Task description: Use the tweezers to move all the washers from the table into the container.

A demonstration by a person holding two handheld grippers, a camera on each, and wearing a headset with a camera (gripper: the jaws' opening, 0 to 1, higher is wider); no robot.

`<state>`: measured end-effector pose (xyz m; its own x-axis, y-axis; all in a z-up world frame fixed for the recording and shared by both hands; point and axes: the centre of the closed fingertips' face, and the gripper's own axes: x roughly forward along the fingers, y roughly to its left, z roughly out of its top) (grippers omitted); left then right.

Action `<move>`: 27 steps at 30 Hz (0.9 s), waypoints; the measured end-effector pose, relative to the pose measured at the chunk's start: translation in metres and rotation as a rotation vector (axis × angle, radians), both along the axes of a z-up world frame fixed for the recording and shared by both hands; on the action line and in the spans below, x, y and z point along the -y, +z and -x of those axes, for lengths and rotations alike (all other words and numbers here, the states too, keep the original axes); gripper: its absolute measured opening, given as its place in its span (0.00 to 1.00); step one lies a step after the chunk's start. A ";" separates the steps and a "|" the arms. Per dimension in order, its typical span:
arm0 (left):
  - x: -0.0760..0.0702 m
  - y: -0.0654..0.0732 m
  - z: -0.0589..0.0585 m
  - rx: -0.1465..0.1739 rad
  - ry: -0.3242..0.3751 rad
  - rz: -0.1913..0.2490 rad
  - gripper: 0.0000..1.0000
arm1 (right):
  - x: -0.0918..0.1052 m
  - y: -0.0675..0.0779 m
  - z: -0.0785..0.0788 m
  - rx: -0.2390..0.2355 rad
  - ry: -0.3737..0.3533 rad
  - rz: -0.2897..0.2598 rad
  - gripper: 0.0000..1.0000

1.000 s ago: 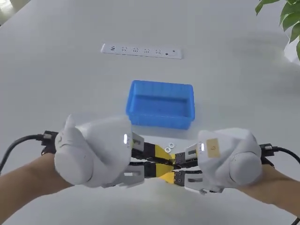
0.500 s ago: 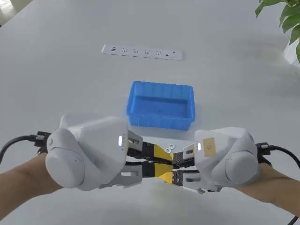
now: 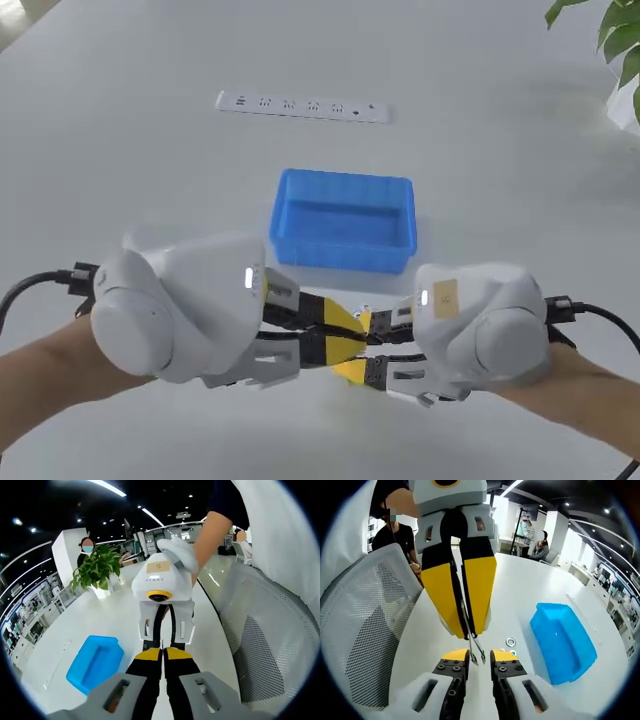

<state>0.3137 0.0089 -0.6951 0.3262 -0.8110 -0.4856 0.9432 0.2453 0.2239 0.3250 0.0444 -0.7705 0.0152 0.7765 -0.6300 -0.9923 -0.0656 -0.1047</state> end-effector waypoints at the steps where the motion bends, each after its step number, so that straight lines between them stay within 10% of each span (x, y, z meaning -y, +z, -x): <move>1: 0.000 0.000 -0.001 0.000 0.001 -0.002 0.05 | 0.001 -0.001 -0.001 -0.010 -0.007 -0.003 0.27; 27: -0.026 -0.001 -0.025 -0.010 0.092 0.011 0.05 | 0.015 -0.014 -0.006 -0.040 -0.081 0.014 0.31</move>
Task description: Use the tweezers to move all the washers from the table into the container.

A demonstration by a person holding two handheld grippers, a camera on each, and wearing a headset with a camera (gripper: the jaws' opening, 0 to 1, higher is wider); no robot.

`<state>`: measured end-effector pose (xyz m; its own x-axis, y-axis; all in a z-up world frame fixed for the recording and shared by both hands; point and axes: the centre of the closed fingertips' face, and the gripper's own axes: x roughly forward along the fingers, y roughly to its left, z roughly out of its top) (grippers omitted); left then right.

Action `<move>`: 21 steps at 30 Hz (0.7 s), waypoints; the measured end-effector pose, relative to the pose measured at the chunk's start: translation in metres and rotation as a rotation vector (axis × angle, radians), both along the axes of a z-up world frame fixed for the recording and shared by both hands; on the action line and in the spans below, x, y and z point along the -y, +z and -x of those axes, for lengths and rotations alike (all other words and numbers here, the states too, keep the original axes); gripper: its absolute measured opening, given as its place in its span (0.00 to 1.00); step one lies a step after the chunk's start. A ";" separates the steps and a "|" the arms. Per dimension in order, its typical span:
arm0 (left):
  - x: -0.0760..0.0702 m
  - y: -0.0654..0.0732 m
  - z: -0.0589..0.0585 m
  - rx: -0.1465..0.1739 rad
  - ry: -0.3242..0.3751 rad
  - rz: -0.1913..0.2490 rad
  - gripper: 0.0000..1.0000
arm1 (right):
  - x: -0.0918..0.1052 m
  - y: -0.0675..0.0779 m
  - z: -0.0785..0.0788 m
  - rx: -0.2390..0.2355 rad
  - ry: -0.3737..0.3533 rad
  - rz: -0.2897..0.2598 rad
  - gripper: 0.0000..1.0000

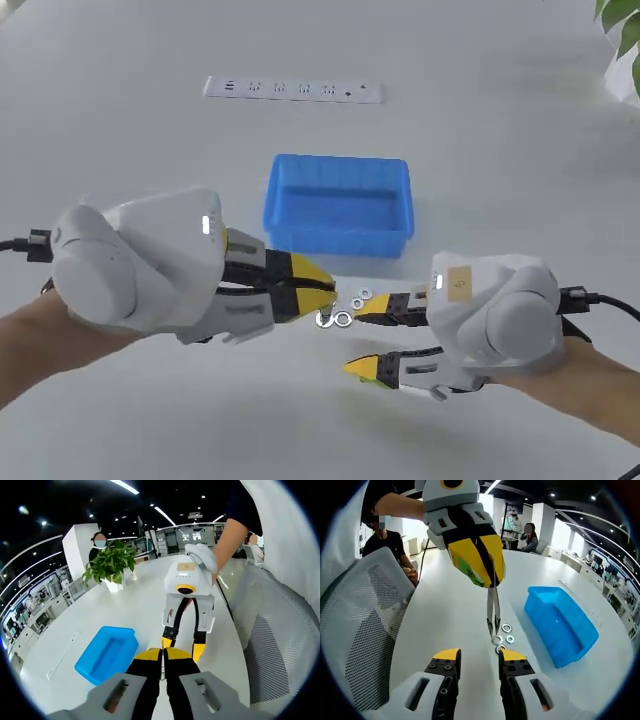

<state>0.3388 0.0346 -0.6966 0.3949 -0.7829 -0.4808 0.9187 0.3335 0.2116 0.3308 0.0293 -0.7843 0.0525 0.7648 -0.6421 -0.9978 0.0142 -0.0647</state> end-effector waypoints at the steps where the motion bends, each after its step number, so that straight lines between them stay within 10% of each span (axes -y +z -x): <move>1: 0.000 -0.002 0.000 -0.005 -0.001 -0.002 0.05 | 0.000 -0.001 0.000 0.001 0.001 0.003 0.31; 21: 0.001 -0.009 -0.002 -0.081 -0.013 0.009 0.05 | 0.000 0.003 0.001 -0.020 -0.018 -0.006 0.32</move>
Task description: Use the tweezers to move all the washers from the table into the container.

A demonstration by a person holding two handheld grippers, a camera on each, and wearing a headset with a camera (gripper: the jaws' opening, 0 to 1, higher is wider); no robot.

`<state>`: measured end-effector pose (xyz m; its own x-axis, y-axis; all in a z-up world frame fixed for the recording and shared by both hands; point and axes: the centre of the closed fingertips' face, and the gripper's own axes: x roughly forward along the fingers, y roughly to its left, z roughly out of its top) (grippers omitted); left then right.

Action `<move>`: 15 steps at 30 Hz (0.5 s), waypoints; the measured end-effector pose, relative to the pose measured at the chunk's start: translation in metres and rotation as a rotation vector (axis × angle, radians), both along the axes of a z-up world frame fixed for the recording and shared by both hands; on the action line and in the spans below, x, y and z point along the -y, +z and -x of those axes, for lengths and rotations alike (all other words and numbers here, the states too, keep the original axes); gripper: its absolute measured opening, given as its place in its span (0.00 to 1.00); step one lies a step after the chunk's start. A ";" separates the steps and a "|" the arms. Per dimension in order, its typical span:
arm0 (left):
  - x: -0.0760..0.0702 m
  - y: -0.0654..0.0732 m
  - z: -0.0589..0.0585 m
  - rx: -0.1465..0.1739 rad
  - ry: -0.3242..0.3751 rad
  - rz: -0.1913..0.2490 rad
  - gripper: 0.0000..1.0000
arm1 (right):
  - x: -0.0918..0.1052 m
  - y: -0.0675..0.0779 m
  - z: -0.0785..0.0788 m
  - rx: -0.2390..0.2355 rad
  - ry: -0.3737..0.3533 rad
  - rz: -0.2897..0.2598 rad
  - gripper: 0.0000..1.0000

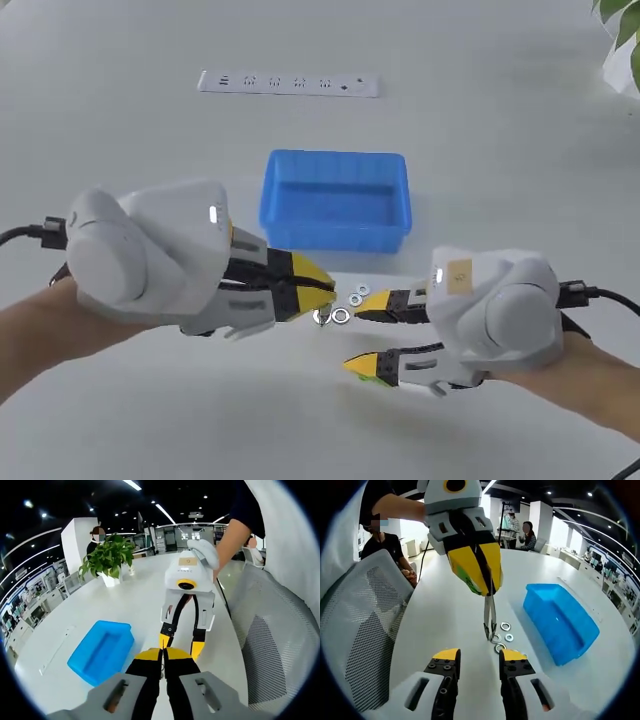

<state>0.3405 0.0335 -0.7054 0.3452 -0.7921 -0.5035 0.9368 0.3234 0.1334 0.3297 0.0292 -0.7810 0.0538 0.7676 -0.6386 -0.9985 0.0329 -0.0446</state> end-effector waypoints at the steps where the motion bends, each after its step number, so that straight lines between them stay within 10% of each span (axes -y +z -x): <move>1: 0.000 0.000 0.000 0.003 -0.001 -0.001 0.05 | -0.001 0.000 0.000 -0.001 0.000 -0.001 0.32; 15: -0.003 0.002 0.001 -0.064 -0.034 0.029 0.05 | -0.023 0.005 -0.012 -0.005 0.016 -0.021 0.31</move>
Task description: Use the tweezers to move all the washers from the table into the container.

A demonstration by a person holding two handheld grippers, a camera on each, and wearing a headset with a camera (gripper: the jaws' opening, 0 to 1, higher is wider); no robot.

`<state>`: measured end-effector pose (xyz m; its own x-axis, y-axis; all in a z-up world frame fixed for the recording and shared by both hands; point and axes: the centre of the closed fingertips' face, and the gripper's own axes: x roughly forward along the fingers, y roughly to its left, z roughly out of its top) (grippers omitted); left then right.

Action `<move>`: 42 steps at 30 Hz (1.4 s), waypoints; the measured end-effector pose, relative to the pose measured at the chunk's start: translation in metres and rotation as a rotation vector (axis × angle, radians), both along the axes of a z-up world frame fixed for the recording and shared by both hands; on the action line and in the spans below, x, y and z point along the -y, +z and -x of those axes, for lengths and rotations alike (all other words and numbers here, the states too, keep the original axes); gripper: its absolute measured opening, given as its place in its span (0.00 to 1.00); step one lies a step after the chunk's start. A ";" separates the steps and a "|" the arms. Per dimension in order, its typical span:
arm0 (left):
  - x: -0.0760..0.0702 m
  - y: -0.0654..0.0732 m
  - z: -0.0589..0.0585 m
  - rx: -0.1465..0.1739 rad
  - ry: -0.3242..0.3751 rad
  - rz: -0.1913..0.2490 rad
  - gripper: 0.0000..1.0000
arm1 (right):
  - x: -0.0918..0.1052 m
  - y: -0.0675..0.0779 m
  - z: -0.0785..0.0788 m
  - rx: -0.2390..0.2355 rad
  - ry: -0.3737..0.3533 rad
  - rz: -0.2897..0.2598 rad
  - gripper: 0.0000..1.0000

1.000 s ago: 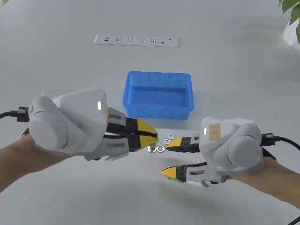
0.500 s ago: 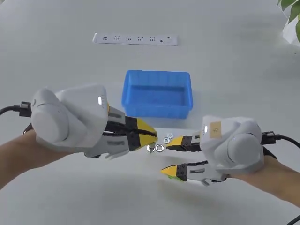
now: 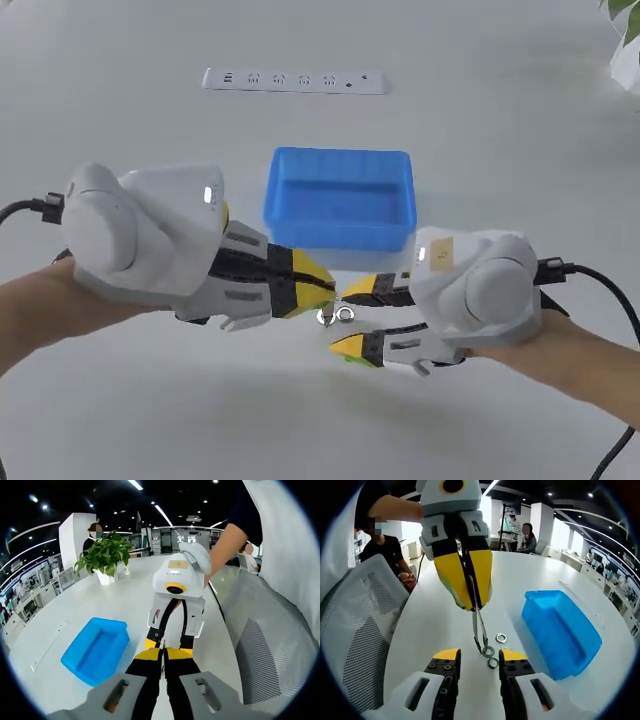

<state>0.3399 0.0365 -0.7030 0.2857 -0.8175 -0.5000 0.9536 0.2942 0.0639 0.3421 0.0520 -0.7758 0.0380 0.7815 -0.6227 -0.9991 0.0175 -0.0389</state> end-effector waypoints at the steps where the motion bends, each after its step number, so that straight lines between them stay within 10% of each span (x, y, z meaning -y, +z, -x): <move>1: 0.000 0.000 0.000 -0.001 -0.004 0.000 0.05 | -0.002 0.001 0.000 -0.004 0.006 -0.005 0.31; 19: 0.002 -0.001 0.000 -0.048 -0.011 0.019 0.05 | -0.018 -0.001 0.001 0.039 0.128 -0.011 0.12; 42: -0.001 -0.013 -0.001 -0.060 0.011 -0.036 0.14 | -0.019 -0.007 -0.006 0.047 0.110 -0.009 0.09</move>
